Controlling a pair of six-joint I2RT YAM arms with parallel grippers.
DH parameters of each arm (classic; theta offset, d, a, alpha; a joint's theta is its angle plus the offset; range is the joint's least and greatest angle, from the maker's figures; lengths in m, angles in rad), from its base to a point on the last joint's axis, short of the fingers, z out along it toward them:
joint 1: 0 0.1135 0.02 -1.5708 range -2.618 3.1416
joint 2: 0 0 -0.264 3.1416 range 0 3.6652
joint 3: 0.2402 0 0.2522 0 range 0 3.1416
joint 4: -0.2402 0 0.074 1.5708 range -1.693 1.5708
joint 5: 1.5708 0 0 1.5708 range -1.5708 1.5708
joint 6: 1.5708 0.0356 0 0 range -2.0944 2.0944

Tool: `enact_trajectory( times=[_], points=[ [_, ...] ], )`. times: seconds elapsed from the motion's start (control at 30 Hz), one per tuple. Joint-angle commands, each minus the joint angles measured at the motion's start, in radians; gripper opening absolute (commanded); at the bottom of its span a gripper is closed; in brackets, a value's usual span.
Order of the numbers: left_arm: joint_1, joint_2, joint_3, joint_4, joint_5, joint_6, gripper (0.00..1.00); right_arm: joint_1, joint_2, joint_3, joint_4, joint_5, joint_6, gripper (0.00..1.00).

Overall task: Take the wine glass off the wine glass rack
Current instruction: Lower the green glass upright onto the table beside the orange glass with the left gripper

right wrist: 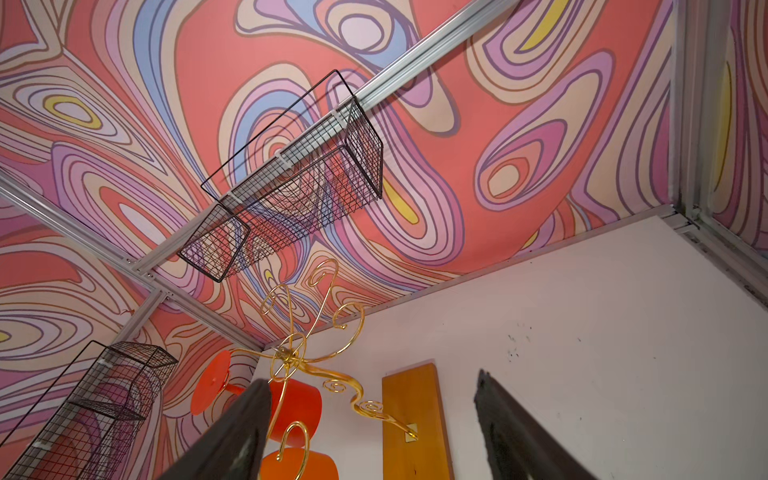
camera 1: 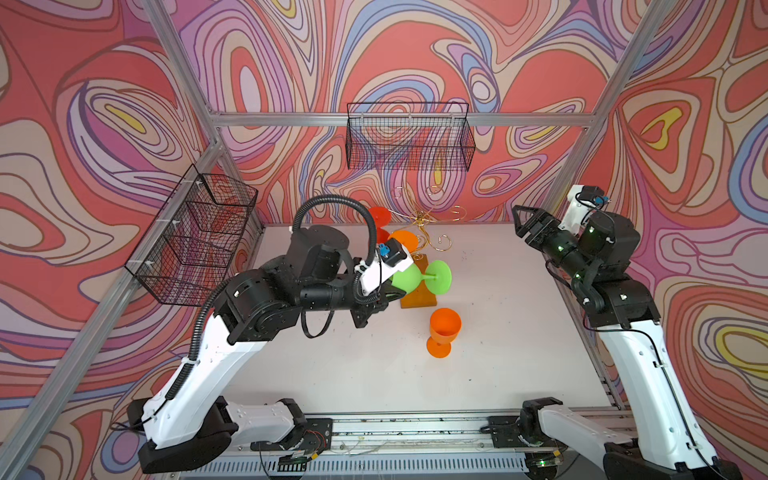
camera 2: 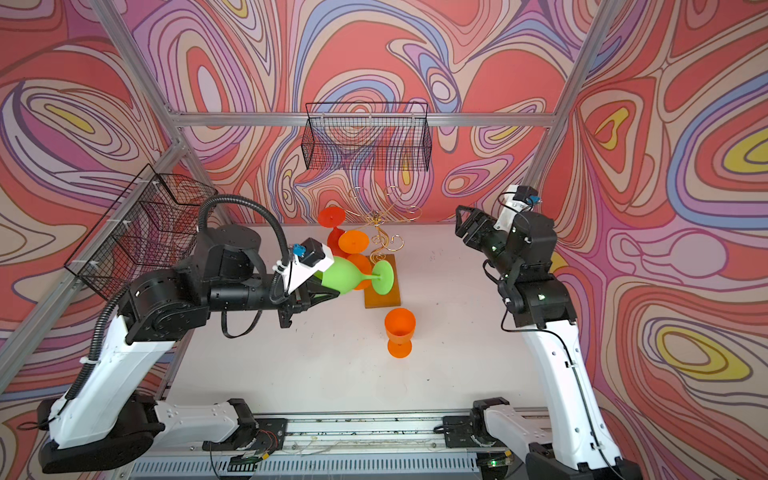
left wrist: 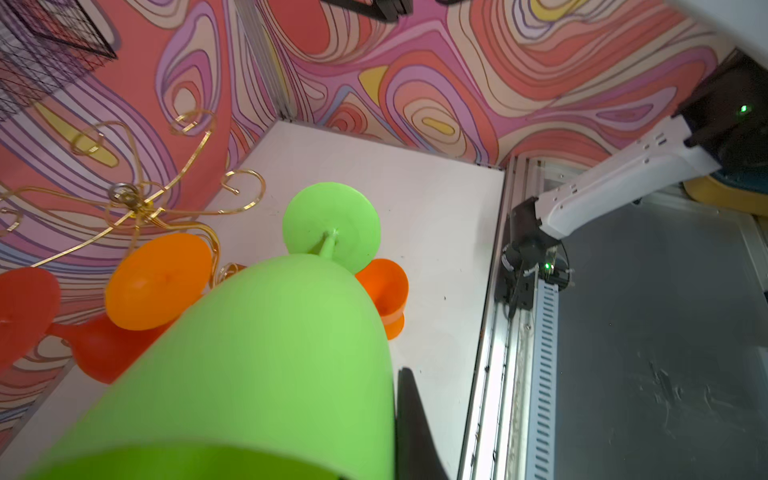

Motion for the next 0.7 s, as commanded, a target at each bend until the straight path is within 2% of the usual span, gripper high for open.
enact_trajectory(
  times=[0.0, 0.13, 0.27, 0.5, 0.67],
  points=[
    [-0.075, 0.029, 0.043, -0.218, -0.211, 0.024, 0.00, -0.002, -0.002, -0.007, -0.018, 0.026, -0.017, 0.81],
    [-0.114, 0.094, 0.039, -0.358, -0.293, 0.008, 0.00, -0.003, -0.002, -0.009, -0.031, 0.037, -0.024, 0.81],
    [-0.120, 0.130, -0.017, -0.404, -0.326, -0.002, 0.00, -0.002, -0.003, -0.017, -0.035, 0.046, -0.027, 0.81],
    [-0.140, 0.180, -0.110, -0.373, -0.290, -0.009, 0.00, -0.002, 0.012, -0.023, -0.037, 0.036, -0.025, 0.81],
    [-0.166, 0.269, -0.166, -0.308, -0.297, 0.001, 0.00, -0.002, 0.015, -0.034, -0.026, 0.031, -0.026, 0.81]
  ],
)
